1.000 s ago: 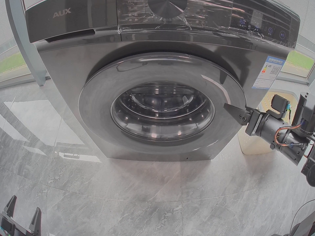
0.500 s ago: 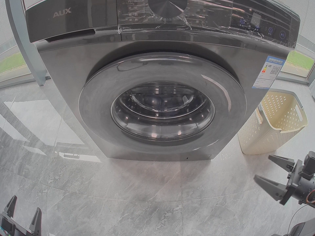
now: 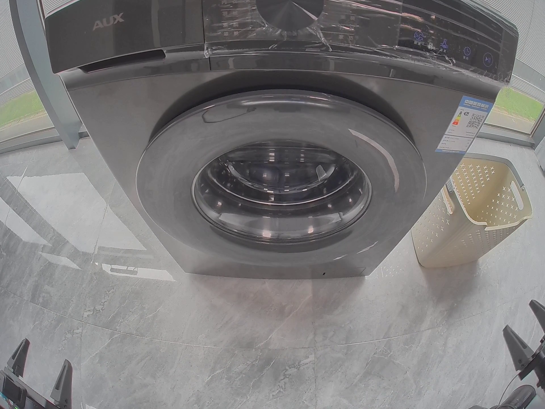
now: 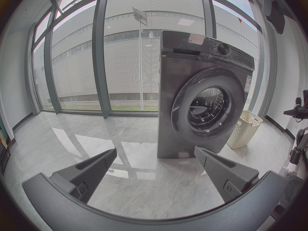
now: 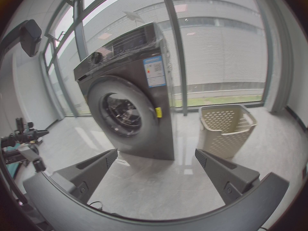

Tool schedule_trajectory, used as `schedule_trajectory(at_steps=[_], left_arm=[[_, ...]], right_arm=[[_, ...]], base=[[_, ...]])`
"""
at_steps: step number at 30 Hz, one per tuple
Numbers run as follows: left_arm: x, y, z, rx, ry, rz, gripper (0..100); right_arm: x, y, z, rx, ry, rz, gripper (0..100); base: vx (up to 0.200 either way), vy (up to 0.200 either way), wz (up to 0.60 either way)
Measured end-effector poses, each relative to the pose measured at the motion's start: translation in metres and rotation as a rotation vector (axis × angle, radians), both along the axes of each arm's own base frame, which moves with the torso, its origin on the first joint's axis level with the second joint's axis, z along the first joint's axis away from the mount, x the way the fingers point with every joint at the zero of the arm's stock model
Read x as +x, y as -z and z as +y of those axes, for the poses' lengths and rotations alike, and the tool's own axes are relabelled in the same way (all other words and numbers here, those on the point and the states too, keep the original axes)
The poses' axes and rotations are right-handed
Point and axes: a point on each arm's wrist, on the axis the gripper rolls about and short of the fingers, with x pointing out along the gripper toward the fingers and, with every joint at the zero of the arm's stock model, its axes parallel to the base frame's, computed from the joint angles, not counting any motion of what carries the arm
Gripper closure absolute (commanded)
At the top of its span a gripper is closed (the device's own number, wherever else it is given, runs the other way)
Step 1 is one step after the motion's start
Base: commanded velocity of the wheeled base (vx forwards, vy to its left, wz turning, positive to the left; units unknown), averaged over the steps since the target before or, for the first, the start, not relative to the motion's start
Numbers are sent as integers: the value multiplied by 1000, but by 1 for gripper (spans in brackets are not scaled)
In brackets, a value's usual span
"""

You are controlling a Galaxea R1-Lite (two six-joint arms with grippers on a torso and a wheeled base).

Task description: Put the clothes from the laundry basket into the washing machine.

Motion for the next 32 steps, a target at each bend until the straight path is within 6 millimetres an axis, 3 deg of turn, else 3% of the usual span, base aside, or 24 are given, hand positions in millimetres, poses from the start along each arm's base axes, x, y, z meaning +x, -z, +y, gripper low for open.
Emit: schedule_trajectory(at_steps=[4,11,32], left_arm=[[0,0,0,0,1,0,0],[0,0,0,0,2,0,0],[0,0,0,10,1,0,0]], right_arm=[[-13,12,-1,-27,122,-50,0],[-22,38,-1,-66,221,24,0],[-26,40,-1,-66,233,-34,0]], base=[[0,0,0],[0,0,0],[0,0,0]])
